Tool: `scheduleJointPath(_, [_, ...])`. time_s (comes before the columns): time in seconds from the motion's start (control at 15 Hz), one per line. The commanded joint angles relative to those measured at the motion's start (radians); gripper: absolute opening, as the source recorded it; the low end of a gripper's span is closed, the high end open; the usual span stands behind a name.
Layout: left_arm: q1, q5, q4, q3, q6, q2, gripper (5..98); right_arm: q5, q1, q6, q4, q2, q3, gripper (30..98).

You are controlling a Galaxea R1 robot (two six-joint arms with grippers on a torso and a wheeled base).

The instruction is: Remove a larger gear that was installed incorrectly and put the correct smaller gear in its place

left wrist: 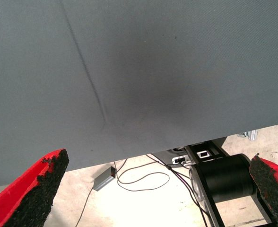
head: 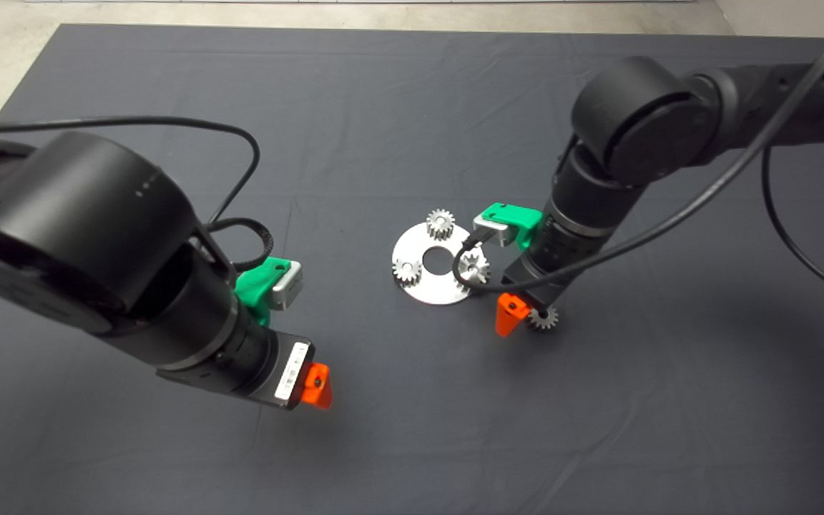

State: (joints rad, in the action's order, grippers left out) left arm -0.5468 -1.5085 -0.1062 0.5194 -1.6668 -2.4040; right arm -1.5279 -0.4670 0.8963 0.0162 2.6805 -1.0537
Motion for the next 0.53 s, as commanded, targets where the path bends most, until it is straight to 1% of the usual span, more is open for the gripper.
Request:
scheduleJointPath(0.0, [-0.012,-0.002,0.000,-0.013,-0.001,-0.001,98.2,-0.120,-0.003,-0.180,0.067,0.036,-0.086,96.9])
scheduleJointPath(0.13, [-0.012,-0.004,0.000,-0.013,0.001,-0.001,98.2,-0.120,-0.003,-0.235,0.073,0.032,-0.102,96.9])
scheduleJointPath(0.27, [-0.012,-0.003,0.000,-0.015,0.001,-0.002,98.2,-0.120,-0.002,-0.273,0.080,0.032,-0.120,96.9])
scheduleJointPath(0.47, [-0.012,-0.004,0.000,-0.015,0.002,-0.005,98.2,-0.120,0.010,-0.303,0.161,0.045,-0.121,96.9])
